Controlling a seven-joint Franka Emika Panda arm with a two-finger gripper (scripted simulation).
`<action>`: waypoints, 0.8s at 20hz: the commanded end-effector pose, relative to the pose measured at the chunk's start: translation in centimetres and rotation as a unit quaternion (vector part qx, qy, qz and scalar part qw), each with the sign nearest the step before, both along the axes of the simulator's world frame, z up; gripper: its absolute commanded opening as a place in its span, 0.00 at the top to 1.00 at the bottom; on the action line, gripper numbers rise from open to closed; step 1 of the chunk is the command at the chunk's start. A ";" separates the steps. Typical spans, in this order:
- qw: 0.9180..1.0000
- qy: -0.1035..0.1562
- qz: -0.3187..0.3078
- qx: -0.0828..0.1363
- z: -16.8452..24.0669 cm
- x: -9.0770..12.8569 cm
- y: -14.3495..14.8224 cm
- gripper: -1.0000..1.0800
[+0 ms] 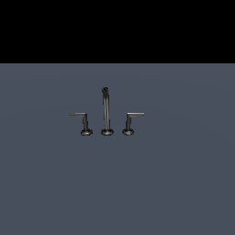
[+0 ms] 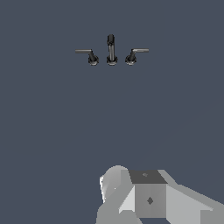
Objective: Turn on the faucet by rotating a designated handle.
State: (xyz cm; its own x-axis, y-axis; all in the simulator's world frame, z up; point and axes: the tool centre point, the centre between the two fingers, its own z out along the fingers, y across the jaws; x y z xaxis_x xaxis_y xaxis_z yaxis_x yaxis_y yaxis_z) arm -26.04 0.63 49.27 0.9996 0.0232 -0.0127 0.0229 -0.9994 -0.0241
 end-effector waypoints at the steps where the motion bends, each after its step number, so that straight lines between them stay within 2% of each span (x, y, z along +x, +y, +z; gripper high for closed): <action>1: 1.000 0.000 0.000 0.000 0.0 0.0 0.0 1.00; 9: 1.000 0.000 -0.020 0.000 -1.0 0.8 0.5 1.00; 16: 0.998 0.001 -0.069 -0.001 -3.6 3.0 1.6 1.00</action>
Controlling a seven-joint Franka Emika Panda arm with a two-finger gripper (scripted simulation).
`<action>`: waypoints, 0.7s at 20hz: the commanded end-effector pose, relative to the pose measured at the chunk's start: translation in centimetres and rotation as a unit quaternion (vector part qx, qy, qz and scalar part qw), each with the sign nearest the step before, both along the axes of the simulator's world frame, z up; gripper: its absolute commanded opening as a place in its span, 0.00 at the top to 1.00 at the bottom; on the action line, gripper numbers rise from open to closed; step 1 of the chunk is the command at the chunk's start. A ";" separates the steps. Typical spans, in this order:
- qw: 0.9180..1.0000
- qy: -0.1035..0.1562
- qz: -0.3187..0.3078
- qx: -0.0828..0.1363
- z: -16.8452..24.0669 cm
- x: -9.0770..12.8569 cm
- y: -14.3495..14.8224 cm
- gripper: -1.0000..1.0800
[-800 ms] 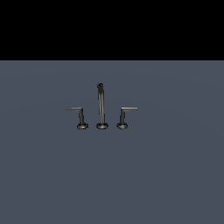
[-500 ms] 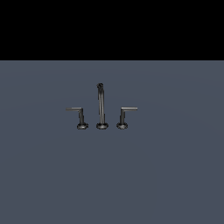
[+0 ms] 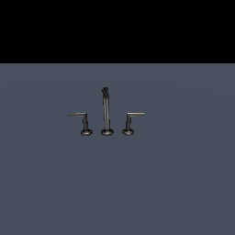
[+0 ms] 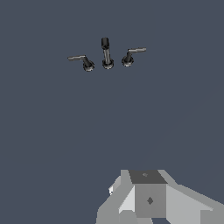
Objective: Turn on the faucet by rotating a designated handle.
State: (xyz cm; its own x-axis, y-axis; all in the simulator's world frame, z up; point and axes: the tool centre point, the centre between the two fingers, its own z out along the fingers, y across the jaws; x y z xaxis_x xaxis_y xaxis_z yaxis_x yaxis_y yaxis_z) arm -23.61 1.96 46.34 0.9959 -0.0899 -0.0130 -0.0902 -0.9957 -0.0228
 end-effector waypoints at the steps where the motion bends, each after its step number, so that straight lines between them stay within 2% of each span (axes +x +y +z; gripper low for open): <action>1: 1.000 0.000 -0.022 0.000 -1.2 1.0 0.5 1.00; 7: 0.996 0.001 -0.091 -0.001 -4.8 4.2 1.6 1.00; 14: 0.984 0.001 -0.178 -0.001 -9.4 8.5 2.3 1.00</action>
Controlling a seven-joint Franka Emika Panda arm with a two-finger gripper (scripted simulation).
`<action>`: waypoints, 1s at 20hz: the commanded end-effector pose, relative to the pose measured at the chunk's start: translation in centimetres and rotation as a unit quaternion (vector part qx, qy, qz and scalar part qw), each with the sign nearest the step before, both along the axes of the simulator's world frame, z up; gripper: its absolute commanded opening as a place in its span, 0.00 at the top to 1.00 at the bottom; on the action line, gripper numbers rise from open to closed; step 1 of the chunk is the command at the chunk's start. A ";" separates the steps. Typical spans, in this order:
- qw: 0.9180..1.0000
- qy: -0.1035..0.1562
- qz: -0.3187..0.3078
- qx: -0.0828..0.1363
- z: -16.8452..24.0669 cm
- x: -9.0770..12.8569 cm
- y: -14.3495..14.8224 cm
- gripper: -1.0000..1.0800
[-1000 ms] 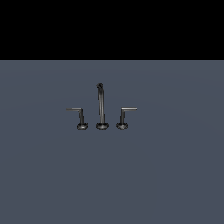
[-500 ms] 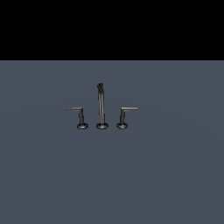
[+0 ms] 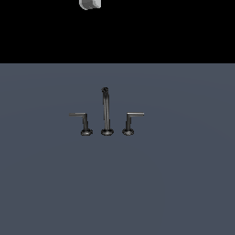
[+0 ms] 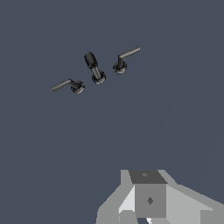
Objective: Turn on the faucet by rotating a designated handle.
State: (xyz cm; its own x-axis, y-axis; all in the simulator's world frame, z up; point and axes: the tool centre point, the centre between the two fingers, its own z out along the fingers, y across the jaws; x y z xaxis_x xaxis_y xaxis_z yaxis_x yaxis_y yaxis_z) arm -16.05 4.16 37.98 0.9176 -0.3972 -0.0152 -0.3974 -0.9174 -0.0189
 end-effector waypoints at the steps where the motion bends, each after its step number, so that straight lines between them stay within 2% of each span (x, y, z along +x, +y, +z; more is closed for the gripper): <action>1: 0.999 0.000 -0.032 0.000 -1.7 1.6 0.2 1.00; 6: 0.996 0.000 -0.094 0.000 -4.9 4.7 0.2 1.00; 11: 0.988 0.001 -0.154 -0.001 -8.1 7.7 -0.3 1.00; 20: 0.966 0.001 -0.259 -0.003 -13.7 12.9 -2.0 1.00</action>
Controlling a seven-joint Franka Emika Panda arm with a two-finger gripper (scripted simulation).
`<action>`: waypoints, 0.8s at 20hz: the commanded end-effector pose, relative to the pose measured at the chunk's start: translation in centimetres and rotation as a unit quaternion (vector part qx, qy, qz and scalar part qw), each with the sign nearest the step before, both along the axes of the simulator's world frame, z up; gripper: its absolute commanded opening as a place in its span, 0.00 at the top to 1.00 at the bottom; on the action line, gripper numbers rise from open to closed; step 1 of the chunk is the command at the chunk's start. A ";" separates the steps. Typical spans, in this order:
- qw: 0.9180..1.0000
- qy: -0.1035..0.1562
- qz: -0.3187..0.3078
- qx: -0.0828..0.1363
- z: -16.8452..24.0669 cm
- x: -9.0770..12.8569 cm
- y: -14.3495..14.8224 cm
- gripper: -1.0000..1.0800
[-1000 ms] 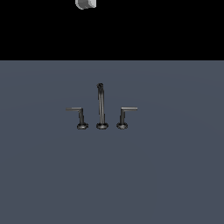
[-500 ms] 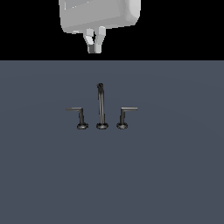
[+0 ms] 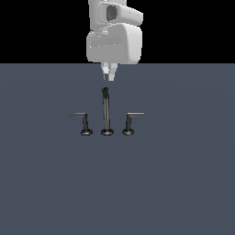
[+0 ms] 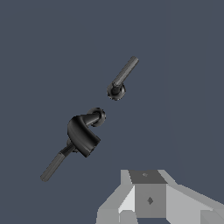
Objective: Turn on the faucet by rotating a designated handle.
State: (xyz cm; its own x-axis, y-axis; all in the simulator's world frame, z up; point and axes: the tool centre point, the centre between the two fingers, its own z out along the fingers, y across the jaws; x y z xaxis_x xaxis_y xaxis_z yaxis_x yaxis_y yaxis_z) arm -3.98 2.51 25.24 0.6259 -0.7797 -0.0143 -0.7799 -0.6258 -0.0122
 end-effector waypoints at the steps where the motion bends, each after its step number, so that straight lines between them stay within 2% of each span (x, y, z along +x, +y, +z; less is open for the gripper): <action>1: 1.000 0.000 -0.031 -0.001 -1.6 1.4 -0.6 1.00; 8: 0.993 0.001 -0.119 -0.004 -6.2 5.3 -3.1 1.00; 16: 0.976 0.002 -0.218 -0.008 -11.2 9.1 -6.8 1.00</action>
